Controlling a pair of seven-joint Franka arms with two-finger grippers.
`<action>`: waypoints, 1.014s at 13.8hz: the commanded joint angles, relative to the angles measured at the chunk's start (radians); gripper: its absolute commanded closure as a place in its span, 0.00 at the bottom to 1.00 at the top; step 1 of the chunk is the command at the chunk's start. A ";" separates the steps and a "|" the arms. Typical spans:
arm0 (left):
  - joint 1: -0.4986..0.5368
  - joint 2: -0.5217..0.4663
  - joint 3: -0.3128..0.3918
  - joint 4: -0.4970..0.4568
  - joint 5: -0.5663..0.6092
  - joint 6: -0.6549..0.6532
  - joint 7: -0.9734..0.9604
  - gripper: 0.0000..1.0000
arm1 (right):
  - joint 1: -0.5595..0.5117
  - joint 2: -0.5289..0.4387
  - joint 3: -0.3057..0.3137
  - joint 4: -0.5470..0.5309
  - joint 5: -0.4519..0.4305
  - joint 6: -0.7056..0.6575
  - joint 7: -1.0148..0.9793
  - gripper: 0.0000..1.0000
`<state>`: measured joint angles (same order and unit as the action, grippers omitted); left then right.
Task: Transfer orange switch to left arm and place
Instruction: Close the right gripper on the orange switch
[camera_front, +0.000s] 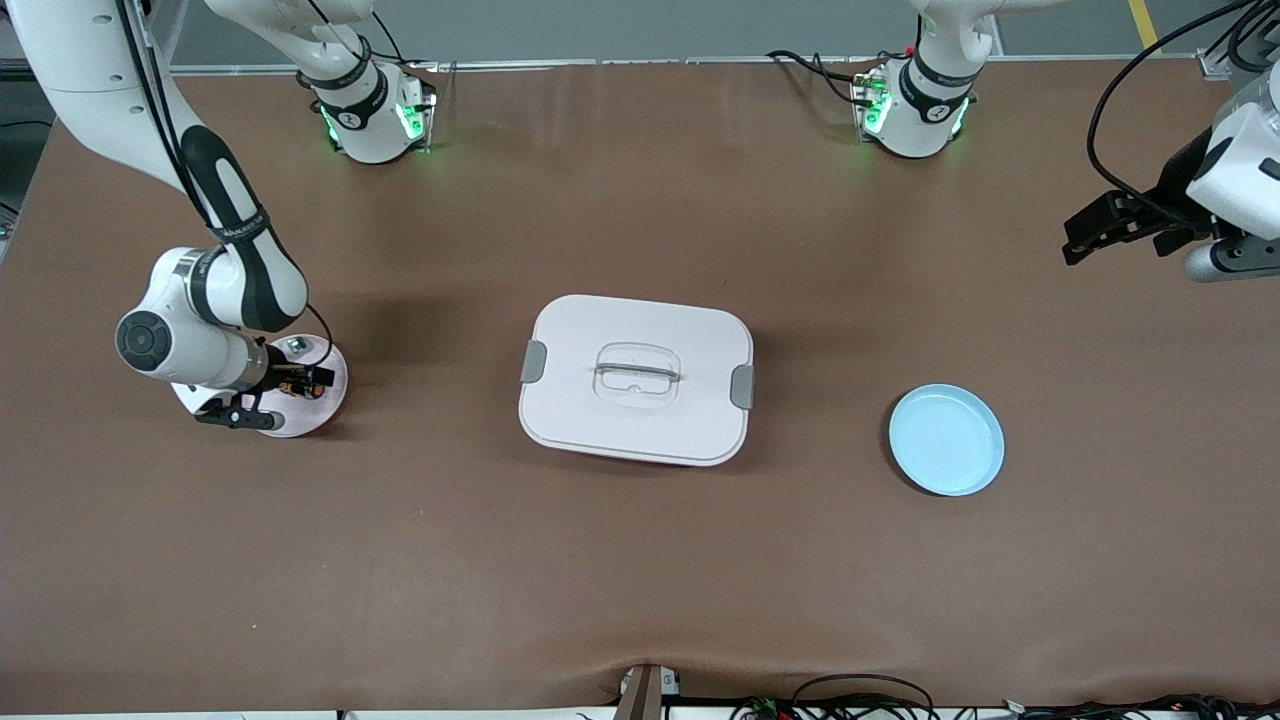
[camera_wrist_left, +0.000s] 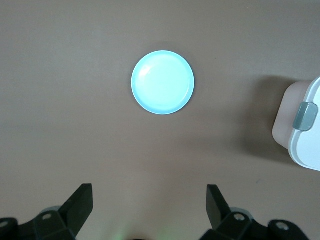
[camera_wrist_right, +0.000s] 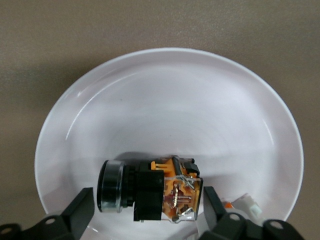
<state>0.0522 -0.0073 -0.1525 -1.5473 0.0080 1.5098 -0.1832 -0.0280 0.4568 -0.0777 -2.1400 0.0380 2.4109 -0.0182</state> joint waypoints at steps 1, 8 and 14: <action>-0.002 0.004 0.002 0.015 0.000 -0.017 0.014 0.00 | 0.000 0.006 0.001 0.005 0.022 0.008 -0.054 0.46; -0.002 0.006 0.002 0.013 0.000 -0.017 0.014 0.00 | -0.001 0.000 0.001 0.017 0.022 -0.004 -0.088 0.78; -0.002 0.006 0.002 0.010 0.000 -0.017 0.016 0.00 | 0.025 -0.139 0.001 0.028 0.022 -0.183 -0.075 0.80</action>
<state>0.0522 -0.0071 -0.1525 -1.5475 0.0080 1.5080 -0.1832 -0.0218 0.4054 -0.0755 -2.1019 0.0383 2.3121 -0.0874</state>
